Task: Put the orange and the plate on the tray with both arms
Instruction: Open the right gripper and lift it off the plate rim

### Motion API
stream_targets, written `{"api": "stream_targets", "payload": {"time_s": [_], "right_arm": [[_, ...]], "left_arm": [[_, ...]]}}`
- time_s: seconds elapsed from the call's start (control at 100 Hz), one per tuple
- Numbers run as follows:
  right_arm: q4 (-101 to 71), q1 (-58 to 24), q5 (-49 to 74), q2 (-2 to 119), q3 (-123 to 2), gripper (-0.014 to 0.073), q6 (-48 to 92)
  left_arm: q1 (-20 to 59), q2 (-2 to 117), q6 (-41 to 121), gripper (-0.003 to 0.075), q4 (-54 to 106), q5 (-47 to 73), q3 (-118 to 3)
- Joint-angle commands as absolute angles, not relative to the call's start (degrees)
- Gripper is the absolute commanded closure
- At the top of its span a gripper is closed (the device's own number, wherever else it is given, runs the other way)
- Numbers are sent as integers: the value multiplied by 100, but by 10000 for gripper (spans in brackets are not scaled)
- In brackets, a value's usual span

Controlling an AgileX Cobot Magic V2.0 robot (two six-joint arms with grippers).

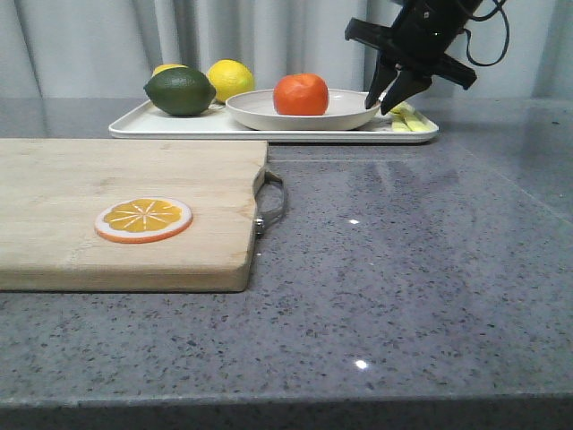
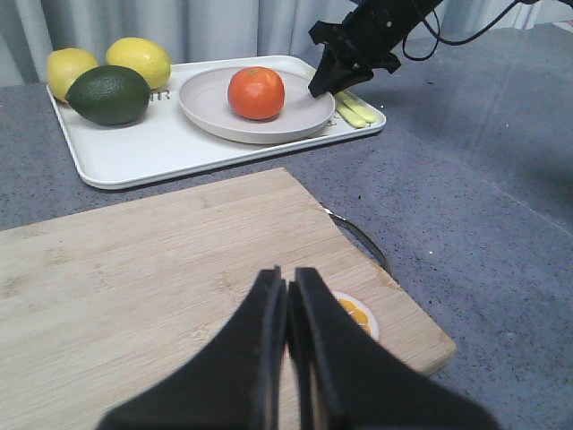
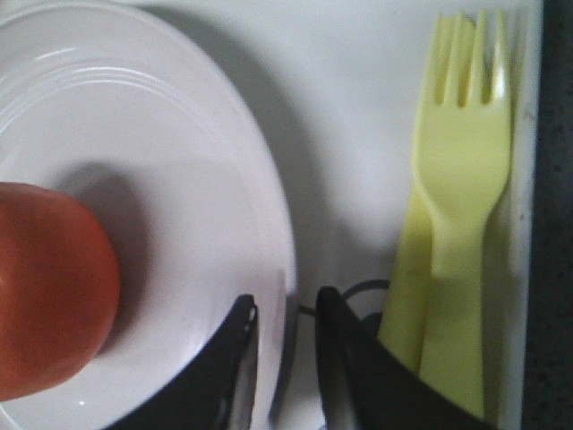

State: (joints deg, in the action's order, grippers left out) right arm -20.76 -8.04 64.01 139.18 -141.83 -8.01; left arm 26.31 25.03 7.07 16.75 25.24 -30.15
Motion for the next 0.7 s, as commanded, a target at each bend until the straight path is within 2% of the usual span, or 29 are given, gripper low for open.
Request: {"api": "stream_targets", "payload": {"time_s": [0.0,0.32,0.59,0.69], "right_arm": [[-2229,-788,6365,13463,-14492,389,-765],[-2060,-788,6920,13187,-14694,395,-760],[-1725,-788,7509,13015,-14694,663,-760],[-1615,-812,7638,12931,-14694,660,-756]], "left_arm": [[2602,2536,706,738,1756,2070,-3179],[2602,2536,706,739,1756,2070,-3179],[2602,2536,706,739,1756,2070,-3179],[2602,2536,706,739,1756,2070,-3179]]}}
